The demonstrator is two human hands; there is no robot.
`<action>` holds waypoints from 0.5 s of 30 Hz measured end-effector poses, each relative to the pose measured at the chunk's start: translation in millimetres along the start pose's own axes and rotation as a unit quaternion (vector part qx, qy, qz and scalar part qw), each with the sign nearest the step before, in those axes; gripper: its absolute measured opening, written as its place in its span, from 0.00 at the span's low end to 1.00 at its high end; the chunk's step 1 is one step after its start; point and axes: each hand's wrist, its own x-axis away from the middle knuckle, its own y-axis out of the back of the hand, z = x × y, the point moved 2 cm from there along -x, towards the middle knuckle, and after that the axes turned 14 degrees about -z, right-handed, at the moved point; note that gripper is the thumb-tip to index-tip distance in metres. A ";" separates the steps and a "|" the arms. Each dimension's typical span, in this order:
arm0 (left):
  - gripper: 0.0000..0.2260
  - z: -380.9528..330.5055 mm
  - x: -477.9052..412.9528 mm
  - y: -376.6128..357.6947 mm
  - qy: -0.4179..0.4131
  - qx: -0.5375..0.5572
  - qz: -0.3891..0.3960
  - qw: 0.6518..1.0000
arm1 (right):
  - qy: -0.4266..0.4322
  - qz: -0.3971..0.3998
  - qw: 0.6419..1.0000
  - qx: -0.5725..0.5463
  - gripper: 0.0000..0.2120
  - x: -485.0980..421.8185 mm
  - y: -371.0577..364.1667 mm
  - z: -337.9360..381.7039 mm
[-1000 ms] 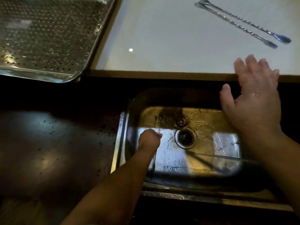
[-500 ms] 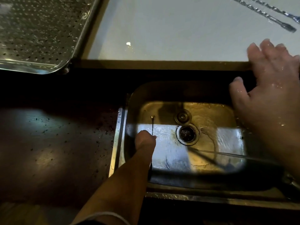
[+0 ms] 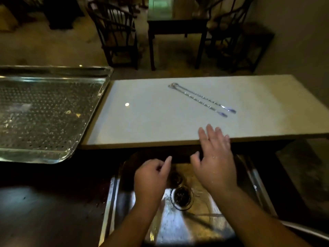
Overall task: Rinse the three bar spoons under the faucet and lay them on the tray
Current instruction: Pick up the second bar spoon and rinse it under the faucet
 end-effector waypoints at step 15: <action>0.25 -208.9 -187.2 -79.2 -0.071 -0.238 0.124 0.961 | 0.027 0.077 0.997 -0.005 0.37 -10.5 20.3 -8.9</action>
